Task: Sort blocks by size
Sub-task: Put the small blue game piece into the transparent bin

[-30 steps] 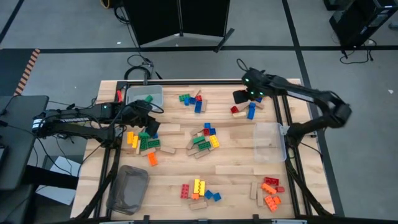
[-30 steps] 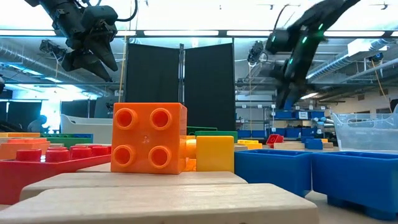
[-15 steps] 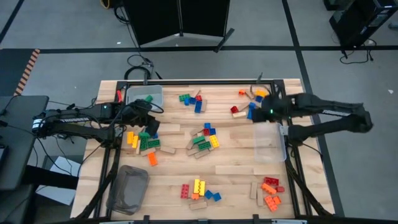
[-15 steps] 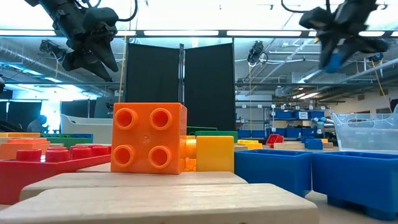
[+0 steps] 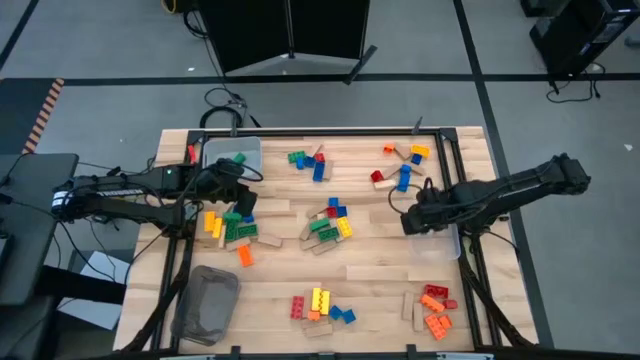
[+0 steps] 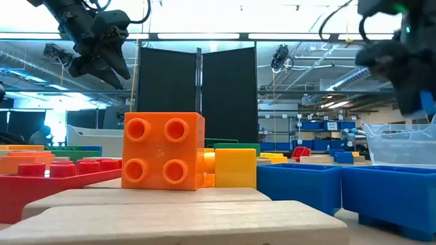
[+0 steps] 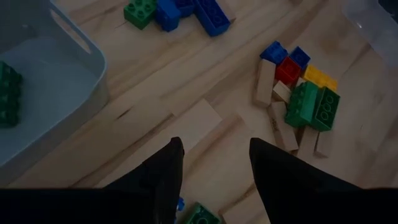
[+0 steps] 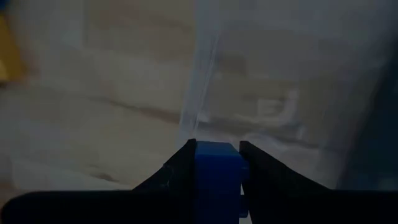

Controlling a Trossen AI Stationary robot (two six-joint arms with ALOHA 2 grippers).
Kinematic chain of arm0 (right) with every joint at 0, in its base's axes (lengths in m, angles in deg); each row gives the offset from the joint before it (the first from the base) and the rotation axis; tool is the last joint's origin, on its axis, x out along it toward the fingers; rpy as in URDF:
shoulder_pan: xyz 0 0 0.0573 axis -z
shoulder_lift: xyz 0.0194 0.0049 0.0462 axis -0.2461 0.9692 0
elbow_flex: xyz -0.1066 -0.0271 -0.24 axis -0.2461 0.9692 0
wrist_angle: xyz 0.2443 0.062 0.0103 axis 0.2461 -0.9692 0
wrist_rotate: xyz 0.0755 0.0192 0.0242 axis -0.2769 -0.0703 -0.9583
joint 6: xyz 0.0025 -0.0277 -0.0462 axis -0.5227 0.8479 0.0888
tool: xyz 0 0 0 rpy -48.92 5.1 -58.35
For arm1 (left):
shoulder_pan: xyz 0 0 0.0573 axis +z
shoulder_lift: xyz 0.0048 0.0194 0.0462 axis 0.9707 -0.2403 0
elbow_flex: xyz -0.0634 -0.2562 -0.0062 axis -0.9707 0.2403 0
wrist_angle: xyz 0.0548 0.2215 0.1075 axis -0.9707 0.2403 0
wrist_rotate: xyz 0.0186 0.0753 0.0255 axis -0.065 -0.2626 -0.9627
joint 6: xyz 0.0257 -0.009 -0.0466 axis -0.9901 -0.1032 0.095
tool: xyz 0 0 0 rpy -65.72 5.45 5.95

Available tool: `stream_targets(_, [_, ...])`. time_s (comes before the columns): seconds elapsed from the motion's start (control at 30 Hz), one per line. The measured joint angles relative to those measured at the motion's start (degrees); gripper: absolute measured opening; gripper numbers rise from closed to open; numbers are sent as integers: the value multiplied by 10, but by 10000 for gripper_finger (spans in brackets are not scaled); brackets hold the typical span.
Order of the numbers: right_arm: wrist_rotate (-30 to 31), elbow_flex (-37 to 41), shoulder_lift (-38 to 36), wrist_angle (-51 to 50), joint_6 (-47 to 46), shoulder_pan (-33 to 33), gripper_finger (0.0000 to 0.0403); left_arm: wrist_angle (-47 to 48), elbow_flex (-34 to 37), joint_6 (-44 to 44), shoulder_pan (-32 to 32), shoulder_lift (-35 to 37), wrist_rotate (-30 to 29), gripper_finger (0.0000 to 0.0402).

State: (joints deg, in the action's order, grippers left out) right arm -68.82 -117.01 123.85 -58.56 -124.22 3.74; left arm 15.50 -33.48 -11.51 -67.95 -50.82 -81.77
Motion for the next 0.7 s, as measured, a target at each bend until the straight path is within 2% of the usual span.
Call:
stream_targets(0.17, [-30, 59, 2, 48, 75, 1, 108, 0, 0, -70, 0, 0, -1, 193])
stream_targets(0.3, [-31, 72, 1, 57, 149, 1, 112, -16, 0, -108, 0, 0, -1, 193])
stream_targets(0.7, [-31, 72, 2, 49, 288, 2, 152, -69, 0, -110, 0, 0, -7, 193])
